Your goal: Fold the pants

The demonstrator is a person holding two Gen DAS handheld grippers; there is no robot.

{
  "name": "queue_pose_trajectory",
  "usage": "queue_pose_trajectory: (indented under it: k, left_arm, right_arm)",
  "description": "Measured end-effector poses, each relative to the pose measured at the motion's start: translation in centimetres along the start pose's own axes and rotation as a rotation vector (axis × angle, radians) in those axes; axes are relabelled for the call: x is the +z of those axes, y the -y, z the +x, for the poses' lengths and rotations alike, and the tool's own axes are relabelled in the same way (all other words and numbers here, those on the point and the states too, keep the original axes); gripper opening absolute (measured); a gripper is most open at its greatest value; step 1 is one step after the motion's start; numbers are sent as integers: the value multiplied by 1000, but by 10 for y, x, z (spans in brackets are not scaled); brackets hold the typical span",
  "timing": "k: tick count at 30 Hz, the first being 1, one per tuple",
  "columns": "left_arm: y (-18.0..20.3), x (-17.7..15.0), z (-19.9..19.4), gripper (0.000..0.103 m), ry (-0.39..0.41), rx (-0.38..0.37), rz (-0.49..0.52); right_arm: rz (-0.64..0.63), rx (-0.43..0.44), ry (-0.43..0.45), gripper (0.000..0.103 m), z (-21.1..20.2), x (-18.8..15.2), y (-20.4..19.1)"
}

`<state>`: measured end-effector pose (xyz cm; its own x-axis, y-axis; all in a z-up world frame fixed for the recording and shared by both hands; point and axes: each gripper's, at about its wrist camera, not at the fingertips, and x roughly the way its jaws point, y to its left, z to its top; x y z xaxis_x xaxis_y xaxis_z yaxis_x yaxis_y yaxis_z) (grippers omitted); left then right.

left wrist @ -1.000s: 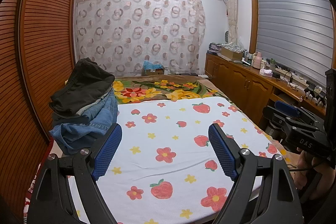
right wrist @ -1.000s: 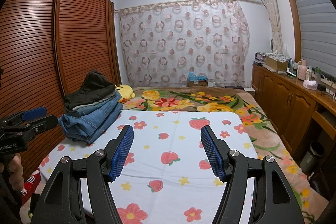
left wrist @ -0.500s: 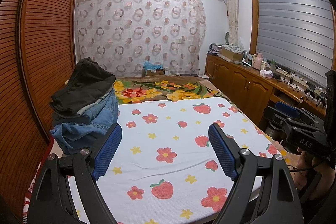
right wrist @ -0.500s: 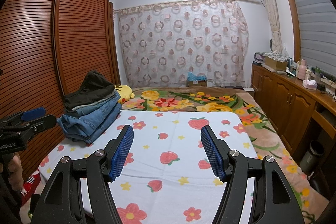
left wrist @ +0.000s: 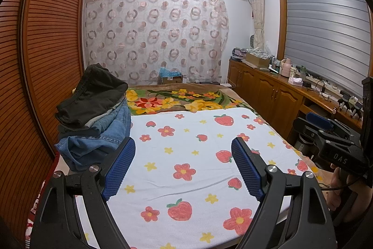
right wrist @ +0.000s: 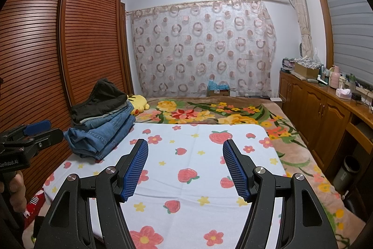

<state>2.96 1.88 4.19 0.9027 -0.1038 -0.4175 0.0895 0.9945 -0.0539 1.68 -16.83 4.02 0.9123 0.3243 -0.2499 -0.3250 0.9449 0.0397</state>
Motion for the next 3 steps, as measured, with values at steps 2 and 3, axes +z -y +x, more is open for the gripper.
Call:
queue_pose_trajectory:
  k: [2, 3]
  left_arm:
    - [0, 0, 0, 85, 1, 1, 0]
    - [0, 1, 0, 85, 0, 0, -1]
  right_arm:
    - [-1, -1, 1, 69, 0, 0, 0]
    - [0, -1, 0, 69, 0, 0, 0]
